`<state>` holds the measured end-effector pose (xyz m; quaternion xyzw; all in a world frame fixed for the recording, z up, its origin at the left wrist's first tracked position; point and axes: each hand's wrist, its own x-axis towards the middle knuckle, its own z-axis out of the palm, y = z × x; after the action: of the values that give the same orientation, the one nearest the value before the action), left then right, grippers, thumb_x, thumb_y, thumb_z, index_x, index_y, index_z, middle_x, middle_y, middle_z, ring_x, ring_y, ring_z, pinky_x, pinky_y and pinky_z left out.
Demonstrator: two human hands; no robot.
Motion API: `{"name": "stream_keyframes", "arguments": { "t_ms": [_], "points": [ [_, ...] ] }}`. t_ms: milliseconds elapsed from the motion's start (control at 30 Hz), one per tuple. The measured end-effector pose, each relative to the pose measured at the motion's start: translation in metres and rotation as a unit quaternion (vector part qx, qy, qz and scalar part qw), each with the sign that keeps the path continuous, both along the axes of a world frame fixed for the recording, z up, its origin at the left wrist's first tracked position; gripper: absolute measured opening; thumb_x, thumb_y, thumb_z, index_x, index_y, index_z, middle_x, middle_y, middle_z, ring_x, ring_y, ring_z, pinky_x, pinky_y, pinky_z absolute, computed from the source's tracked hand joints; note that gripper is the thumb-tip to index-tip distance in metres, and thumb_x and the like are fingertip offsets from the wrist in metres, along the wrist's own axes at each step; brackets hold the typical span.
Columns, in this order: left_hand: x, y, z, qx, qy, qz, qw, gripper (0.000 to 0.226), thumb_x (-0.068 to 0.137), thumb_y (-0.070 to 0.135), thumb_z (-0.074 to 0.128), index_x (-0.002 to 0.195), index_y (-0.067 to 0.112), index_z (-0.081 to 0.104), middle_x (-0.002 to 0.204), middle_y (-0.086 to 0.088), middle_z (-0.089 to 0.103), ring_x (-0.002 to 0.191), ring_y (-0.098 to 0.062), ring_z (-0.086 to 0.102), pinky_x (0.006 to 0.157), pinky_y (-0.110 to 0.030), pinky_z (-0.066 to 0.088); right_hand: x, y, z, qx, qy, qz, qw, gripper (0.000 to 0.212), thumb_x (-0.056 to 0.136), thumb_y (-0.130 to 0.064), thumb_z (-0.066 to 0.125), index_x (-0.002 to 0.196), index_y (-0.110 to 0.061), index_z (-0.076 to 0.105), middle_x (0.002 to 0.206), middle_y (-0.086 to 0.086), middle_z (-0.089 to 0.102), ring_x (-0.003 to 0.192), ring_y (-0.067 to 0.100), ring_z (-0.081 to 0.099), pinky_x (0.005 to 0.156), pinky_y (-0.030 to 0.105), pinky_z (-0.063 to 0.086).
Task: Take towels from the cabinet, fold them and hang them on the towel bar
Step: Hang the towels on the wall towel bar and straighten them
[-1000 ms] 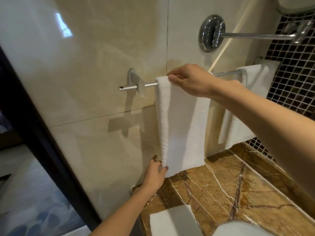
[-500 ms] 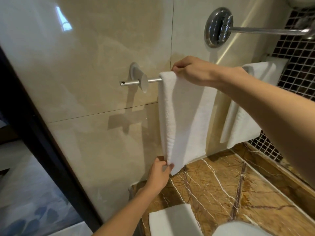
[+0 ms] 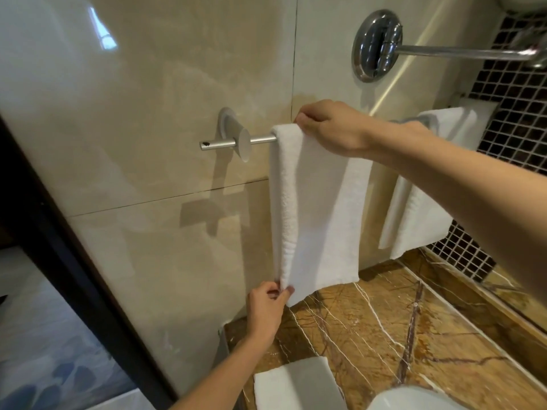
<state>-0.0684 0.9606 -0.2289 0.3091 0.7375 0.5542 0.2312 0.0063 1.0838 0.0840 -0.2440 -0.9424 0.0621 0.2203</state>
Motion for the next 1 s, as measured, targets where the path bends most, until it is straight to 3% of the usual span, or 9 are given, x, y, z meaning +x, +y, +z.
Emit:
{"name": "stream_keyframes", "arguments": {
  "t_ms": [133,200,300,433,600,767,867,1000],
  "points": [
    [0.000,0.002,0.000,-0.016,0.015,-0.008,1.000,0.018,0.076,0.022,0.079,0.073,0.009,0.067,0.074,0.001,0.067,0.067,-0.007,0.062,0.056,-0.010,0.045,0.013,-0.003,0.001,0.123,0.047,0.025,0.991,0.030,0.098,-0.035,0.046,0.108,-0.012,0.062,0.108,0.010,0.063,0.100,0.027,0.056,0.083,0.036,0.043],
    [0.000,0.002,-0.003,-0.020,0.037,-0.027,0.999,0.018,0.075,0.021,0.080,0.078,0.006,0.070,0.082,-0.001,0.067,0.075,-0.013,0.065,0.068,-0.020,0.054,0.019,-0.003,-0.001,0.139,0.042,0.040,0.989,0.030,0.097,-0.036,0.050,0.108,-0.012,0.064,0.102,0.007,0.064,0.097,0.028,0.058,0.081,0.036,0.044],
    [0.003,0.001,-0.006,-0.030,0.060,-0.041,0.997,0.018,0.074,0.020,0.080,0.084,0.007,0.071,0.087,-0.001,0.068,0.080,-0.014,0.067,0.075,-0.034,0.057,0.019,0.003,-0.007,0.128,0.028,0.033,0.991,0.028,0.100,-0.026,0.047,0.111,-0.008,0.066,0.104,0.012,0.067,0.099,0.033,0.058,0.079,0.034,0.041],
    [0.008,-0.004,-0.007,-0.029,0.056,-0.041,0.997,0.014,0.077,0.014,0.078,0.085,0.011,0.068,0.085,0.001,0.070,0.076,-0.006,0.066,0.069,-0.022,0.056,0.012,0.008,-0.005,0.129,0.025,0.010,0.991,0.029,0.100,-0.020,0.043,0.104,-0.002,0.066,0.099,0.020,0.067,0.096,0.039,0.057,0.075,0.037,0.041],
    [0.008,-0.008,-0.010,-0.005,0.014,0.009,1.000,0.009,0.079,0.012,0.075,0.083,0.010,0.067,0.076,-0.003,0.070,0.069,-0.013,0.066,0.057,-0.017,0.050,0.011,0.008,0.002,0.122,0.007,0.009,0.992,0.029,0.097,-0.016,0.044,0.096,0.007,0.062,0.090,0.028,0.062,0.089,0.041,0.055,0.074,0.040,0.043],
    [0.009,-0.007,-0.009,0.001,-0.007,0.026,1.000,0.007,0.080,0.012,0.074,0.082,0.010,0.068,0.069,-0.001,0.070,0.064,-0.013,0.067,0.064,-0.032,0.055,0.014,0.007,-0.001,0.110,0.015,0.018,0.994,0.028,0.097,-0.016,0.044,0.098,0.002,0.065,0.088,0.022,0.064,0.088,0.036,0.057,0.072,0.036,0.041],
    [0.010,-0.005,-0.011,-0.001,-0.015,0.029,0.999,0.011,0.078,0.012,0.076,0.079,0.008,0.066,0.068,-0.005,0.069,0.064,-0.018,0.066,0.066,-0.038,0.056,0.018,0.006,0.002,0.070,0.013,0.037,0.997,0.027,0.097,-0.021,0.048,0.105,-0.005,0.067,0.089,0.009,0.065,0.086,0.026,0.056,0.070,0.027,0.034],
    [0.013,-0.003,-0.007,0.019,-0.037,0.045,0.998,0.023,0.076,0.009,0.078,0.084,0.010,0.056,0.070,-0.007,0.064,0.063,-0.018,0.060,0.066,-0.035,0.054,0.018,0.007,0.002,0.062,0.022,0.038,0.997,0.025,0.097,-0.024,0.050,0.107,-0.010,0.067,0.088,0.003,0.062,0.085,0.020,0.052,0.071,0.023,0.031]
  ]
}}
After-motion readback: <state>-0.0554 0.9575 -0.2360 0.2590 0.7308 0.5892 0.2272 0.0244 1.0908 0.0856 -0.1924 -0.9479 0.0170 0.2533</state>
